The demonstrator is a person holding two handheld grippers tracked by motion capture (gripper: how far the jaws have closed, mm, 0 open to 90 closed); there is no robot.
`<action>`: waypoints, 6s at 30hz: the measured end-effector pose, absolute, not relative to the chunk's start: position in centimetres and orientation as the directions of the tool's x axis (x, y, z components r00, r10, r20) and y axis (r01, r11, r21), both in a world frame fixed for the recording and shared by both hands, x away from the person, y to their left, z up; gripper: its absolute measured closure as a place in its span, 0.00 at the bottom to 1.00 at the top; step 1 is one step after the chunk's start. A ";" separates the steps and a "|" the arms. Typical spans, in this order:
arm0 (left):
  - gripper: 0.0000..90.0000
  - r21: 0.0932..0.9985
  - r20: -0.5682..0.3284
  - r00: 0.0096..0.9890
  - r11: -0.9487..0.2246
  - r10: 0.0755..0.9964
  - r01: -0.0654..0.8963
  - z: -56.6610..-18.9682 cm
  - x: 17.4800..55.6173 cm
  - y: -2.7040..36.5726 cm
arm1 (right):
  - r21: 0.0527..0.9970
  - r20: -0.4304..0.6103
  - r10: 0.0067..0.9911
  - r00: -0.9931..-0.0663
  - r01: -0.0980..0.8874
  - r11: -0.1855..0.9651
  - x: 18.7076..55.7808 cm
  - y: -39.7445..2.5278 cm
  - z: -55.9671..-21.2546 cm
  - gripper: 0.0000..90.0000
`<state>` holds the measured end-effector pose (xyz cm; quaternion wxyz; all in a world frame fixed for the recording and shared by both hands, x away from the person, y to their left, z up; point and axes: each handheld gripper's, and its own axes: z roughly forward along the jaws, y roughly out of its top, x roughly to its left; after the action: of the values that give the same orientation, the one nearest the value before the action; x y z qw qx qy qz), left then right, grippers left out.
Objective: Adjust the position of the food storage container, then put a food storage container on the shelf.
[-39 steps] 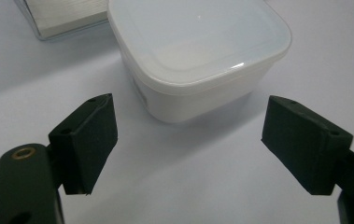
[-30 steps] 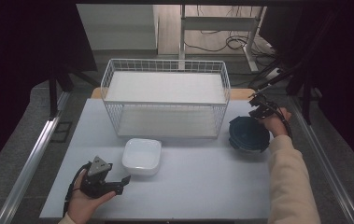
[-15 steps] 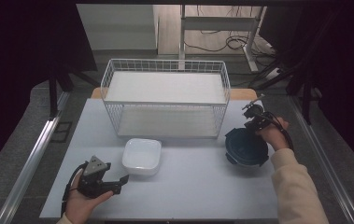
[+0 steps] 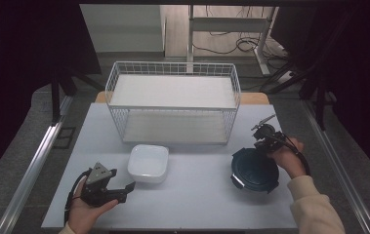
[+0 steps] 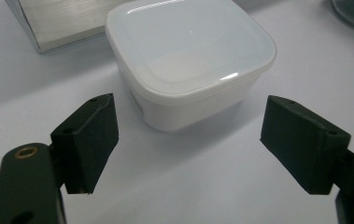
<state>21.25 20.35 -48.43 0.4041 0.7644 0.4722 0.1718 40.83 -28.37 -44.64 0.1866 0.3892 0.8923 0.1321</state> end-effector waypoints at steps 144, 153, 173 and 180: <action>0.23 0.793 -0.200 0.528 -0.180 0.825 0.581 -47.6 20.1 18.6 | 0.811 0.123 0.707 -0.696 0.481 0.333 23.7 -24.9 -45.7 0.24; 0.22 0.788 -0.203 0.532 -0.185 0.822 0.587 -47.6 19.9 18.3 | 0.815 0.144 0.710 -0.689 0.489 0.310 23.8 -25.0 -45.7 0.22; 0.20 0.706 -0.453 0.544 -0.088 0.706 0.702 -47.8 18.9 13.8 | 0.761 0.261 0.697 -0.668 0.587 0.277 24.4 -24.9 -46.4 0.13; 0.21 0.620 -0.594 0.479 -0.011 0.646 0.784 -49.0 20.7 12.7 | 0.718 0.344 0.690 -0.636 0.652 0.243 25.1 -24.6 -47.1 0.11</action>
<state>20.67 12.66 -48.98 0.4886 0.7076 0.5055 -0.0707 25.08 -24.61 -47.15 0.0214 0.4260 0.7881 0.4439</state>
